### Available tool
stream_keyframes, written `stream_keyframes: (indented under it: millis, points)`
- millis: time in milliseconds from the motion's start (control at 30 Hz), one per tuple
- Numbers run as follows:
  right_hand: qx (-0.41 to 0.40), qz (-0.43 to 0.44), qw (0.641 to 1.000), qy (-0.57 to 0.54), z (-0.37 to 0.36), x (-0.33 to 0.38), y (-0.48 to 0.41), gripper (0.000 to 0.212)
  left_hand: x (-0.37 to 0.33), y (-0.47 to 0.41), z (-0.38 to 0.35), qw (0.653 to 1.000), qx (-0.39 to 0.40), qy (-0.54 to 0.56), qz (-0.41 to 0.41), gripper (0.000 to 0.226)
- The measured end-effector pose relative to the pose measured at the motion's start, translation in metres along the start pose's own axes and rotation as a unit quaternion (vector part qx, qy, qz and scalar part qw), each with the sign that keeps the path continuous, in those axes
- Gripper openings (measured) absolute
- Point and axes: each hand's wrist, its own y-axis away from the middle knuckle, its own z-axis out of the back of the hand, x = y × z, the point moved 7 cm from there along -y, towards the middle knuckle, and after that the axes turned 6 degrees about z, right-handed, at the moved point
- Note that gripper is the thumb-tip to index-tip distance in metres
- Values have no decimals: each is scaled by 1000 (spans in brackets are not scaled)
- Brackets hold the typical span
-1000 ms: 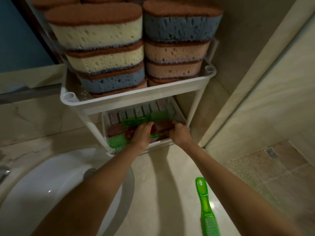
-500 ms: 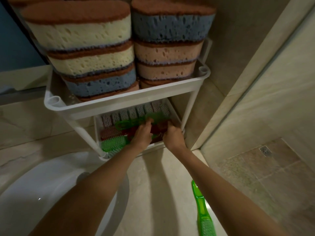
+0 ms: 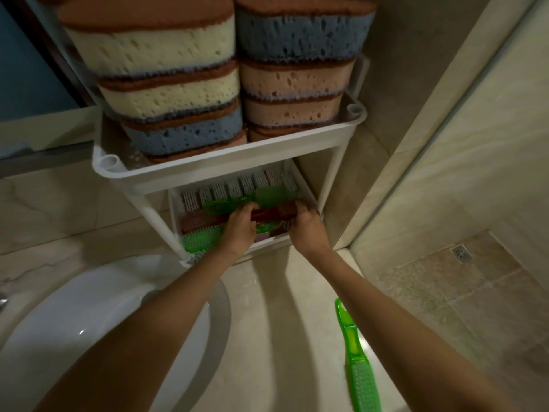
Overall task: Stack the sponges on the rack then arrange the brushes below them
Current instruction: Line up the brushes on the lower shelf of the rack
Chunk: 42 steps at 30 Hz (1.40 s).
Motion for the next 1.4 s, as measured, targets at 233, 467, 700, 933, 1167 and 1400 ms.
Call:
stream_keyframes:
  millis: [233,467,700,933,1167,1400]
  points:
    - [-68,-66,992,-89,10,-42,83,29,-6,65,7,994,-52,100,6,28]
    - [6,-249,963,102,-13,-109,172,51,5,141,-38,988,19,148,30,27]
    - [63,-276,955,88,-34,-112,207,38,40,177,-47,986,78,131,73,28]
    - [49,-214,975,-21,-52,-39,200,30,87,203,-21,981,92,130,110,26]
    - [45,-211,917,-334,-89,64,185,19,121,241,-4,945,179,231,144,32]
    - [83,-238,847,-469,-134,126,170,16,181,264,54,878,49,412,237,21]
